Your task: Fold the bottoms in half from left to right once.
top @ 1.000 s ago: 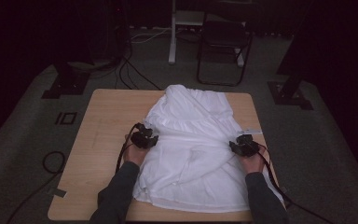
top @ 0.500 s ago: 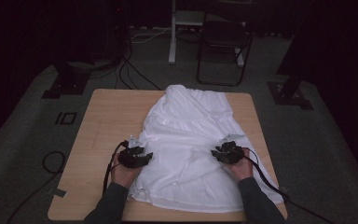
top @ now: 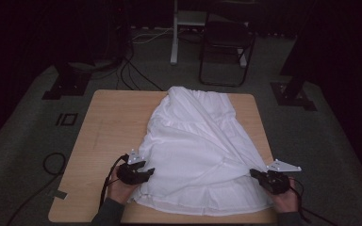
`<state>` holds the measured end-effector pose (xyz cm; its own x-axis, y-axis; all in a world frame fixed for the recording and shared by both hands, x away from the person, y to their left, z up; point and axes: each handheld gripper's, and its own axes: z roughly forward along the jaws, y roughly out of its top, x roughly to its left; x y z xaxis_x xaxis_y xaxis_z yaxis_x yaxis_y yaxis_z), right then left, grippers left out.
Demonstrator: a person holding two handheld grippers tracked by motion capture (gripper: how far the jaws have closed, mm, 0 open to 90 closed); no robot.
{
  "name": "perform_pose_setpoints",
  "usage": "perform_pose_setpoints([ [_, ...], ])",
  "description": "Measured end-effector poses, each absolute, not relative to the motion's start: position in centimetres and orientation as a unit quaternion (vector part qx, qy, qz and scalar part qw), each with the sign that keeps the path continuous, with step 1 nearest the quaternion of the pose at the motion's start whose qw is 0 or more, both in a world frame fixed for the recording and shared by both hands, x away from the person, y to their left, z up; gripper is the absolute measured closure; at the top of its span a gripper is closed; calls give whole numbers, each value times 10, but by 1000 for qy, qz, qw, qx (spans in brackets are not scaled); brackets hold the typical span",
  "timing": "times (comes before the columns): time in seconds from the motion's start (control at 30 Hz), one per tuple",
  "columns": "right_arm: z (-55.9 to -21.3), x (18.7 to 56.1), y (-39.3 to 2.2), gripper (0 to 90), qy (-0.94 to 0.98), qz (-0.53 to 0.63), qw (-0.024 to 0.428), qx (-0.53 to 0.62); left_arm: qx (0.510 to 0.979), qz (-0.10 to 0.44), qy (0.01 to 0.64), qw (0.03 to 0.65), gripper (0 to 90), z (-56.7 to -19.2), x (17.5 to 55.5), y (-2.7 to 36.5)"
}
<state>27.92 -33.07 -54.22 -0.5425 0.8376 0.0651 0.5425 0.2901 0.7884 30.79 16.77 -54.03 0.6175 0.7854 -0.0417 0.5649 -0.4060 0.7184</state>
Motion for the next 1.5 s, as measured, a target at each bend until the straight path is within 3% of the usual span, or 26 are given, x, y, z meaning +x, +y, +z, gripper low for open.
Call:
perform_pose_setpoints([
  [0.1, -550, 279, -336, 857, 781, 386, 180, 457, 825, 148, 410, 360, 481, -541, 305, 167],
  [0.17, -547, 280, -333, 626, 770, 392, 190, 466, 824, 147, 407, 365, 480, -540, 302, 166],
  [0.27, -535, 284, -322, 564, 767, 413, 195, 450, 825, 149, 405, 365, 480, -539, 300, 166],
  [0.47, -526, 308, -282, 570, 784, 420, 179, 420, 823, 145, 410, 366, 480, -543, 297, 170],
  [0.67, -541, 333, -253, 563, 804, 390, 172, 414, 824, 140, 412, 364, 480, -547, 298, 170],
  [0.77, -545, 334, -252, 815, 812, 392, 153, 404, 826, 138, 408, 364, 480, -548, 297, 168],
  [0.83, -541, 326, -256, 879, 813, 401, 149, 396, 826, 136, 408, 366, 480, -547, 296, 167],
  [0.9, -537, 317, -265, 884, 809, 409, 151, 394, 824, 134, 408, 368, 480, -547, 295, 167],
  [1.07, -532, 277, -307, 885, 789, 437, 147, 407, 826, 131, 406, 369, 480, -546, 295, 167],
  [1.3, -551, 233, -352, 875, 780, 427, 136, 437, 827, 126, 404, 370, 479, -546, 294, 164],
  [1.43, -551, 232, -364, 643, 759, 440, 149, 457, 825, 129, 402, 375, 476, -543, 294, 164],
  [1.5, -544, 235, -367, 601, 739, 467, 154, 460, 824, 131, 401, 378, 475, -542, 294, 166],
])
